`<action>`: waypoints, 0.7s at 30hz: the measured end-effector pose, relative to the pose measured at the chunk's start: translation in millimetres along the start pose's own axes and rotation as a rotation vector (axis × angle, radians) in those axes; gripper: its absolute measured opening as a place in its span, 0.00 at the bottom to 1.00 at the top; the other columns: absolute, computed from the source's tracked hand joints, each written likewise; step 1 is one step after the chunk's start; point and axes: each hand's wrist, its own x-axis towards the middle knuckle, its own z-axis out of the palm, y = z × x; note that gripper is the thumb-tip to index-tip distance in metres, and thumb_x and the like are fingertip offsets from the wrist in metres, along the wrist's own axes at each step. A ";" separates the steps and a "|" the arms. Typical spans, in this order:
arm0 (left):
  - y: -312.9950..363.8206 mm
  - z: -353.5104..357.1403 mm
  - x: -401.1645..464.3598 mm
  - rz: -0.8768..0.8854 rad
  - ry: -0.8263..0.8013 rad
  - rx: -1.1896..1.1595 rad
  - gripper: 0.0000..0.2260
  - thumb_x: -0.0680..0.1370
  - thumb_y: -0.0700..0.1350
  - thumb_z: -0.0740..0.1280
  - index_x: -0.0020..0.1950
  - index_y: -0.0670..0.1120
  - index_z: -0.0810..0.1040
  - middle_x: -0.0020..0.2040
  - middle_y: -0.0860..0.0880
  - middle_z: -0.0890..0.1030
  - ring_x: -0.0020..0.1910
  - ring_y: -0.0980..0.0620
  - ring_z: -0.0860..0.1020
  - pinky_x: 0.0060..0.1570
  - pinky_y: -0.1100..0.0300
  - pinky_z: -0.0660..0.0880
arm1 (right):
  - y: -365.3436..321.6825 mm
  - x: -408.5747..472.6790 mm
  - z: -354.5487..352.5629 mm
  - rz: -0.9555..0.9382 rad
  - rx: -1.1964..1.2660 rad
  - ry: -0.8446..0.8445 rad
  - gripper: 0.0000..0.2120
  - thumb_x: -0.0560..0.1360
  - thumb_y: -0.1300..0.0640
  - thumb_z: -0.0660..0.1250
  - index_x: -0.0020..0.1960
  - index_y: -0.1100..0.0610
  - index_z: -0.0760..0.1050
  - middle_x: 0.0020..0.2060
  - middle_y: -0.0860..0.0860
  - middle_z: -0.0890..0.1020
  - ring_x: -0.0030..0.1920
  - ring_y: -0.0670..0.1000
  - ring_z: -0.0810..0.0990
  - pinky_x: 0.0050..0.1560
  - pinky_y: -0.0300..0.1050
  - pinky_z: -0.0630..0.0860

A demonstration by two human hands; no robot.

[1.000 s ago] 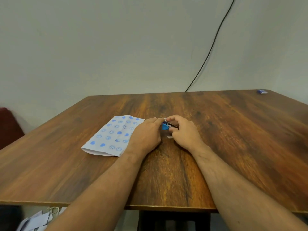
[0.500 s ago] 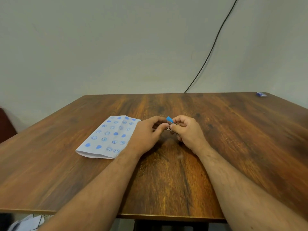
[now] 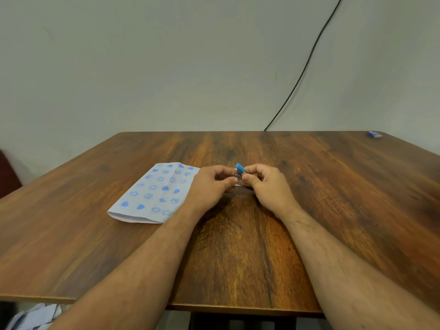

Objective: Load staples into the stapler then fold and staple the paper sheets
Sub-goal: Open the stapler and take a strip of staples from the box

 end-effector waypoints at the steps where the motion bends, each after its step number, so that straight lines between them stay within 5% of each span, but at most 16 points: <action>1: 0.4 0.2 0.2 0.000 0.003 0.007 0.08 0.80 0.44 0.70 0.58 0.50 0.84 0.48 0.53 0.87 0.46 0.57 0.85 0.52 0.59 0.81 | -0.8 -0.6 -0.1 -0.003 -0.008 -0.009 0.07 0.80 0.56 0.67 0.55 0.49 0.82 0.45 0.44 0.84 0.47 0.42 0.82 0.44 0.35 0.73; 5: 0.8 1.6 0.7 0.004 0.014 0.041 0.08 0.80 0.41 0.69 0.57 0.51 0.84 0.47 0.52 0.86 0.44 0.58 0.84 0.47 0.64 0.78 | -1.3 -0.5 2.0 -0.007 -0.024 -0.004 0.07 0.81 0.58 0.65 0.56 0.51 0.81 0.44 0.45 0.84 0.44 0.43 0.82 0.44 0.36 0.74; 9: -3.2 7.1 0.4 0.004 0.021 0.093 0.13 0.79 0.36 0.67 0.48 0.53 0.86 0.43 0.50 0.86 0.41 0.54 0.82 0.52 0.54 0.80 | 2.1 3.7 4.1 0.056 0.180 0.135 0.08 0.82 0.61 0.63 0.57 0.54 0.78 0.39 0.49 0.84 0.39 0.48 0.83 0.46 0.46 0.80; 13: -0.9 6.8 0.4 0.045 0.064 0.189 0.09 0.80 0.43 0.68 0.56 0.53 0.85 0.48 0.57 0.84 0.47 0.61 0.80 0.49 0.66 0.73 | 3.0 4.8 3.7 0.050 0.141 0.138 0.09 0.81 0.58 0.65 0.60 0.52 0.79 0.48 0.49 0.85 0.48 0.47 0.84 0.49 0.40 0.78; 21: 1.3 1.0 -3.8 0.192 0.105 0.048 0.12 0.80 0.46 0.69 0.63 0.54 0.83 0.52 0.57 0.86 0.52 0.61 0.83 0.55 0.60 0.79 | -2.3 -0.2 1.3 -0.046 -0.010 0.055 0.09 0.78 0.54 0.71 0.57 0.49 0.83 0.47 0.43 0.85 0.49 0.42 0.81 0.47 0.35 0.74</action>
